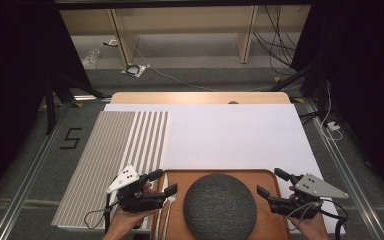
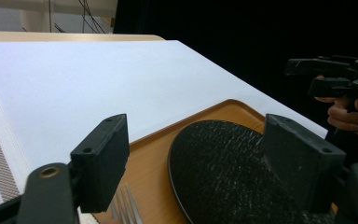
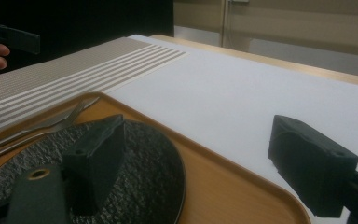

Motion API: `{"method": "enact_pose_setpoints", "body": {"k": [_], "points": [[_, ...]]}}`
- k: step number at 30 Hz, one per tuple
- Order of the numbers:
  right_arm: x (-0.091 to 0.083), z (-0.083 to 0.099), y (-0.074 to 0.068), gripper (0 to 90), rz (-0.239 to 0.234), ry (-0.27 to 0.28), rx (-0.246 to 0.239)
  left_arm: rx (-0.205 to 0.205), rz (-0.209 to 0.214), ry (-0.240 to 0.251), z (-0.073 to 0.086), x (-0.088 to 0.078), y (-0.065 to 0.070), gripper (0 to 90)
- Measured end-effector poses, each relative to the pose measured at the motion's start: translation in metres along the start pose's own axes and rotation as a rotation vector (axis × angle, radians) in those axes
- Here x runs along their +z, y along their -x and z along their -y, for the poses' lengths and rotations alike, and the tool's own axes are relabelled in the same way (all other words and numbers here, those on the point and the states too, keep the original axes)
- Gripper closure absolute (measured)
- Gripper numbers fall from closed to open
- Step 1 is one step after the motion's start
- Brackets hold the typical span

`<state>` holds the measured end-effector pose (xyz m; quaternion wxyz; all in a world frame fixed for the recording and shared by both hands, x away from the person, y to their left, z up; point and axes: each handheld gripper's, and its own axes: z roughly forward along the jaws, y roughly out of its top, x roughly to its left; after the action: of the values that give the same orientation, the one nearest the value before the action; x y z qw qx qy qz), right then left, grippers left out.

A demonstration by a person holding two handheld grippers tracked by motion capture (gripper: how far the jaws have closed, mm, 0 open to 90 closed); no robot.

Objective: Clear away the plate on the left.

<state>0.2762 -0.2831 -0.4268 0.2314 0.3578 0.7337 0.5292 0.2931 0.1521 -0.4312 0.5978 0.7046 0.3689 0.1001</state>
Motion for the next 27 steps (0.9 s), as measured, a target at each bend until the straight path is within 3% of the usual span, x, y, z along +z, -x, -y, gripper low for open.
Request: {"method": "enact_pose_setpoints", "body": {"k": [4, 20, 27], "points": [[-0.0001, 0.0000, -0.0005, 20.1, 0.001, 0.000, -0.001, 0.044, -0.009, 0.004, 0.0016, 0.0000, 0.0012, 22.8], [-0.0005, -0.0001, -0.0011, 20.0, -0.001, 0.002, -0.005, 0.086, -0.023, 0.049, 0.0053, -0.0017, 0.0003, 18.5], [-0.0005, -0.0001, -0.0008, 19.9, -0.002, 0.005, -0.007, 0.077, -0.030, 0.050, 0.0051, -0.0015, -0.0004, 16.8]]}}
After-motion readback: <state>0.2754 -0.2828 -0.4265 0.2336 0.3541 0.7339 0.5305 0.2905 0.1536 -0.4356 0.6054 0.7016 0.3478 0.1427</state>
